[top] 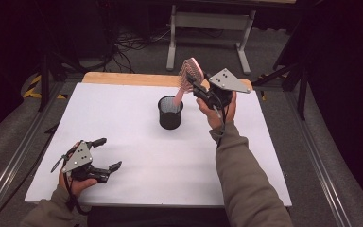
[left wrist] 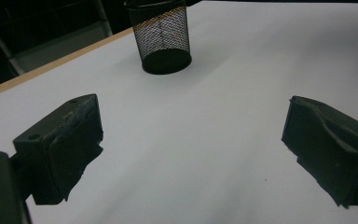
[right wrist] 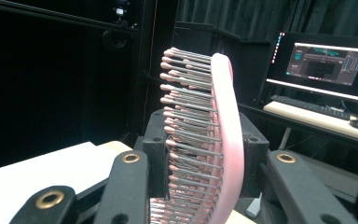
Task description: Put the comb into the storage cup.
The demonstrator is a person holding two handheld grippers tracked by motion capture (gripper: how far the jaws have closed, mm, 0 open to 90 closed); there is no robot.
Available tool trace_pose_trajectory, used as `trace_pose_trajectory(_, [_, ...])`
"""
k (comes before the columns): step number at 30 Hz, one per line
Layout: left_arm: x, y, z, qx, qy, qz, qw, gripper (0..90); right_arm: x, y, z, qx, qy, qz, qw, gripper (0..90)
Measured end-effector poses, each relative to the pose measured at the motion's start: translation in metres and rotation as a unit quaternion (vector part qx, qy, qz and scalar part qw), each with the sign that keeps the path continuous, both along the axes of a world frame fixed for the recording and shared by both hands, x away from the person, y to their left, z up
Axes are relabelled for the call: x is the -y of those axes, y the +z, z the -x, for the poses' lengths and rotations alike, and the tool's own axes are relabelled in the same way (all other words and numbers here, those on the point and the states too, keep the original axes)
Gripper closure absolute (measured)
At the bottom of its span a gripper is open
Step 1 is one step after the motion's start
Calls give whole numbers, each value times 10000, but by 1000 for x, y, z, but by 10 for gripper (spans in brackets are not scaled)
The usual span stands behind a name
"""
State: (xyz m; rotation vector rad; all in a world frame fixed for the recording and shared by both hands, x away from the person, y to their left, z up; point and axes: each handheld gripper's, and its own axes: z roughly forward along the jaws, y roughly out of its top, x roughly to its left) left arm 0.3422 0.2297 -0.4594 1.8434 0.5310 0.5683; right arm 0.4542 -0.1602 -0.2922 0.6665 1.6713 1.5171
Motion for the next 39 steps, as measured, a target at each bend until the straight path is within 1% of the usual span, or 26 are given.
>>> trace_pose_trajectory(9, [0,0,0,-4,-7,-15,10000,57,-7,-12,-10,-119,-100,7,9999,641])
trace_pose_trajectory(11, [0,1,1,-9,-25,-71,10000,57,-7,-16,-13,-185,-120,-9,9998,641])
trace_pose_trajectory(13, [0,1,1,14,-28,-44,10000,57,-7,-19,-16,-241,-141,-35,9996,641])
trace_pose_trajectory(17, [0,1,1,30,26,-79,10000,55,-7,-25,-18,-296,-161,-46,9994,641])
trace_pose_trajectory(18, [0,1,1,4,12,-93,10000,54,-7,-26,-18,-308,-154,-69,9994,641])
trace_pose_trajectory(25, [2,1,2,5,-9,-115,9999,53,-10,-36,-23,-471,-119,-118,9988,641])
trace_pose_trajectory(30, [1,0,2,-12,-1,-98,10000,53,-11,-44,-26,-608,-121,-236,9978,641])
trace_pose_trajectory(34, [0,0,2,-22,17,-61,10000,54,-12,-50,-28,-693,-146,-222,9972,640])
trace_pose_trajectory(38, [0,0,1,-22,18,-63,10000,54,-14,-54,-29,-742,-108,-261,9968,641])
trace_pose_trajectory(39, [0,0,1,-26,8,-63,10000,54,-14,-55,-30,-730,-101,-235,9970,640])
